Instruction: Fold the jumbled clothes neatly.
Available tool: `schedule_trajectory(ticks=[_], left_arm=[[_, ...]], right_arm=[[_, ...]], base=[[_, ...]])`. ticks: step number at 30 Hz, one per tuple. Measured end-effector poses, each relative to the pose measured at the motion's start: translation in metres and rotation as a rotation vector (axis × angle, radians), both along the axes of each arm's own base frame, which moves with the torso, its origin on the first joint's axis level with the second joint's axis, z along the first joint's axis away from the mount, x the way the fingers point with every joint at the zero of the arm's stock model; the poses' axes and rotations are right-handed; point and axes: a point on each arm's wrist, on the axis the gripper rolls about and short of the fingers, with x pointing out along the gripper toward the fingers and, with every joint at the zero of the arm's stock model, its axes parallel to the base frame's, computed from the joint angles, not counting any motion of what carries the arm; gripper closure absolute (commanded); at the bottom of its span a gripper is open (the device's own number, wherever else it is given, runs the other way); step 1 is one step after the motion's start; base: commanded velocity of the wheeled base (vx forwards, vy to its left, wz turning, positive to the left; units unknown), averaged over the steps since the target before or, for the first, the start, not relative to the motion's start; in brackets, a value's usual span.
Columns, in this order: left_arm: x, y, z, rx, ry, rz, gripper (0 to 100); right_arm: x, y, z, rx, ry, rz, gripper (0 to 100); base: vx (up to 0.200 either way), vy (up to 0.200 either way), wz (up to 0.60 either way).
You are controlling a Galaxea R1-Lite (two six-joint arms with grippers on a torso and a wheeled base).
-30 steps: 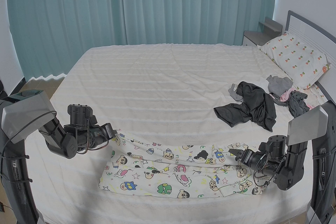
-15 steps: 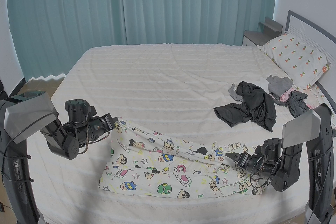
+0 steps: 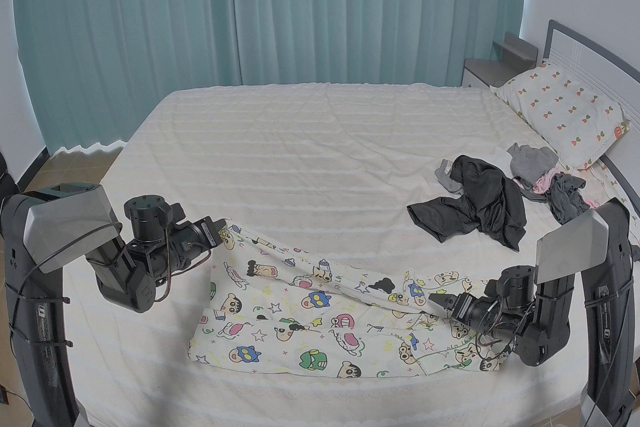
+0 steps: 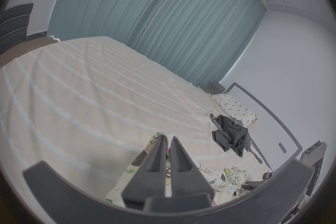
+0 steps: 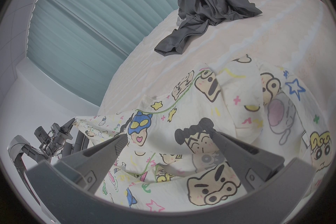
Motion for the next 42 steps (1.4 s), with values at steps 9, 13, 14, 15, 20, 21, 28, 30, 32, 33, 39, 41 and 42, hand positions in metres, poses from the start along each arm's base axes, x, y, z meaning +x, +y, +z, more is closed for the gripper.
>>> schedule_trajectory(ticks=[9, 13, 14, 15, 20, 21, 28, 30, 32, 33, 39, 41, 42], left_arm=[[-0.022, 0.008, -0.019, 0.047, 0.037, -0.025, 100], [-0.037, 0.010, -0.026, 0.057, 0.036, -0.048, 100], [-0.041, 0.011, -0.028, 0.061, 0.039, -0.052, 100], [-0.045, 0.011, -0.031, 0.067, 0.045, -0.057, 100], [-0.057, 0.017, -0.046, 0.102, 0.090, -0.060, 100], [-0.059, 0.020, -0.049, 0.110, 0.100, -0.056, 100], [-0.075, 0.028, -0.068, 0.171, 0.141, -0.062, 100], [-0.081, 0.029, -0.073, 0.196, 0.165, -0.074, 100], [-0.086, 0.029, -0.077, 0.221, 0.184, -0.088, 100], [-0.088, 0.029, -0.079, 0.234, 0.189, -0.095, 100], [-0.099, 0.030, -0.088, 0.294, 0.226, -0.130, 100], [-0.102, 0.030, -0.089, 0.305, 0.234, -0.134, 100], [-0.103, 0.030, -0.090, 0.314, 0.237, -0.138, 100]], right_arm=[[0.000, 0.000, 0.000, -0.001, 0.002, 0.000, 0], [-0.001, 0.000, 0.000, -0.001, 0.004, 0.001, 0], [-0.001, 0.000, 0.000, -0.001, 0.004, 0.001, 0], [-0.001, 0.000, 0.000, -0.001, 0.004, 0.001, 0], [-0.001, 0.000, -0.001, -0.001, 0.006, 0.002, 0], [-0.001, 0.000, -0.001, -0.002, 0.007, 0.002, 0], [-0.002, 0.000, -0.001, -0.002, 0.008, 0.003, 0], [-0.002, 0.000, -0.001, -0.002, 0.008, 0.002, 0], [-0.002, 0.000, -0.001, -0.002, 0.008, 0.002, 0], [-0.002, 0.000, -0.001, -0.002, 0.008, 0.002, 0], [-0.002, 0.000, -0.001, -0.003, 0.009, 0.002, 0], [-0.002, 0.000, -0.001, -0.003, 0.010, 0.002, 0], [-0.002, 0.000, -0.001, -0.003, 0.012, 0.002, 0]], base=[[0.000, 0.000, 0.00], [0.000, 0.000, 0.00], [0.000, 0.000, 0.00], [0.000, 0.000, 0.00], [0.000, 0.000, 0.00], [0.000, 0.000, 0.00], [0.000, 0.000, 0.00], [0.000, 0.000, 0.00], [0.000, 0.000, 0.00], [0.000, 0.000, 0.00], [0.000, 0.000, 0.00], [0.000, 0.000, 0.00], [0.000, 0.000, 0.00]])
